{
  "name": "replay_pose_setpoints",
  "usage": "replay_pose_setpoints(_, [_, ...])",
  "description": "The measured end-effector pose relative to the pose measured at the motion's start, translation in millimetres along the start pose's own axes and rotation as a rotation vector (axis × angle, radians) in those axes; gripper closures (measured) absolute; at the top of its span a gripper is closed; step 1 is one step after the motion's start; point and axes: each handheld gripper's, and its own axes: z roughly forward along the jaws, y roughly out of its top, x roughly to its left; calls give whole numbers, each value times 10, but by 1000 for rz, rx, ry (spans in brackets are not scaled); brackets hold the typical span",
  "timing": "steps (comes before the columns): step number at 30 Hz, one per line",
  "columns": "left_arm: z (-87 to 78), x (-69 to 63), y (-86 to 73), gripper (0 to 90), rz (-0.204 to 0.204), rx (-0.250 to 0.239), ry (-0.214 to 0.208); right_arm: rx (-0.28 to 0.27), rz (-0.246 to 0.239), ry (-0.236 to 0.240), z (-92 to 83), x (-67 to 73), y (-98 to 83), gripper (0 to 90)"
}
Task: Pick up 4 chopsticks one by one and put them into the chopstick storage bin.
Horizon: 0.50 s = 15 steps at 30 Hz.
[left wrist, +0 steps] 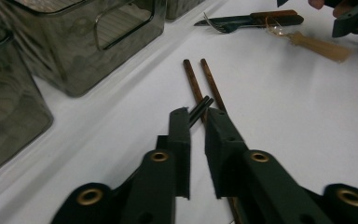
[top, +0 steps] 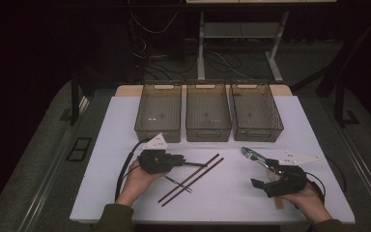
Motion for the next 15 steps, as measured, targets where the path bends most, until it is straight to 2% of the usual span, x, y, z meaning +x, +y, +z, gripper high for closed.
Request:
replay_pose_setpoints(1, [23, -1, 14, 854, -2, 2, -4, -1, -1, -2, -1, -2, 0, 32])
replay_pose_setpoints(4, [100, -1, 49, 892, 3, 24, -11, -4, 2, -2, -3, -4, 0, 32])
replay_pose_setpoints(9, [238, -39, 107, 893, -6, 61, -21, -7, 2, -6, -4, -9, 1, 32])
replay_pose_setpoints(15, [422, -89, 174, 893, 27, 96, -29, -7, -8, -4, 8, -2, -4, 32])
